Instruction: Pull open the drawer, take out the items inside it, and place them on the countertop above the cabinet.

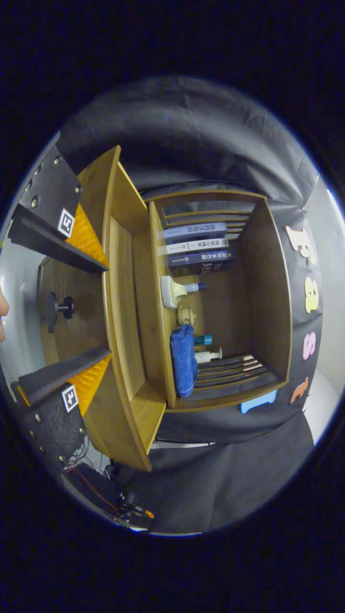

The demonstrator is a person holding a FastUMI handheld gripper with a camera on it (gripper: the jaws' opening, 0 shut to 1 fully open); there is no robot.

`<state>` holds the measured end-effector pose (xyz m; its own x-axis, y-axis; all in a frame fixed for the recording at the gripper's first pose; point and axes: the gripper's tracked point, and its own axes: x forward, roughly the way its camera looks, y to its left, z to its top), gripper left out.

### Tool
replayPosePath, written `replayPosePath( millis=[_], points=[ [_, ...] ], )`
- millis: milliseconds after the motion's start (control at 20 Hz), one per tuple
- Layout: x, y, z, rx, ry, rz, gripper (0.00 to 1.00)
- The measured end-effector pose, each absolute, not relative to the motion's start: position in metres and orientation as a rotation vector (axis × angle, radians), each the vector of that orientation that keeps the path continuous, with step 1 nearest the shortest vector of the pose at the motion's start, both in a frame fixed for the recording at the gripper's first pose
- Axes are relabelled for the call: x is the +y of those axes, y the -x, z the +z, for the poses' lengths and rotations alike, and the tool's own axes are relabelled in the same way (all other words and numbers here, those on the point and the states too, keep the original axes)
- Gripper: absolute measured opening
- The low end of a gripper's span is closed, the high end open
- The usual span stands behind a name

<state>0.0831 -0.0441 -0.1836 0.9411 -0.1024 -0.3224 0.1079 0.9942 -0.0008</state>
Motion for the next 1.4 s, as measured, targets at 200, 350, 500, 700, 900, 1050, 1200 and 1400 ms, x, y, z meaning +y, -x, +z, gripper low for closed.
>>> replayPosePath(
  millis=[200, 350, 500, 700, 900, 1050, 1200, 1400],
  points=[
    [-0.043, -0.103, -0.186, 0.349, -0.011, -0.118, 0.96],
    [-0.042, -0.132, -0.182, 0.328, -0.022, -0.121, 0.96],
    [-0.044, -0.153, -0.193, 0.375, 0.012, -0.129, 0.96],
    [-0.04, -0.182, -0.195, 0.391, 0.008, -0.143, 0.96],
    [-0.044, -0.205, -0.199, 0.404, 0.001, -0.129, 0.96],
    [-0.048, -0.219, -0.201, 0.4, -0.008, -0.125, 0.96],
    [-0.047, -0.231, -0.204, 0.397, -0.004, -0.124, 0.96],
    [-0.048, -0.243, -0.206, 0.393, -0.005, -0.123, 0.96]
  ],
)
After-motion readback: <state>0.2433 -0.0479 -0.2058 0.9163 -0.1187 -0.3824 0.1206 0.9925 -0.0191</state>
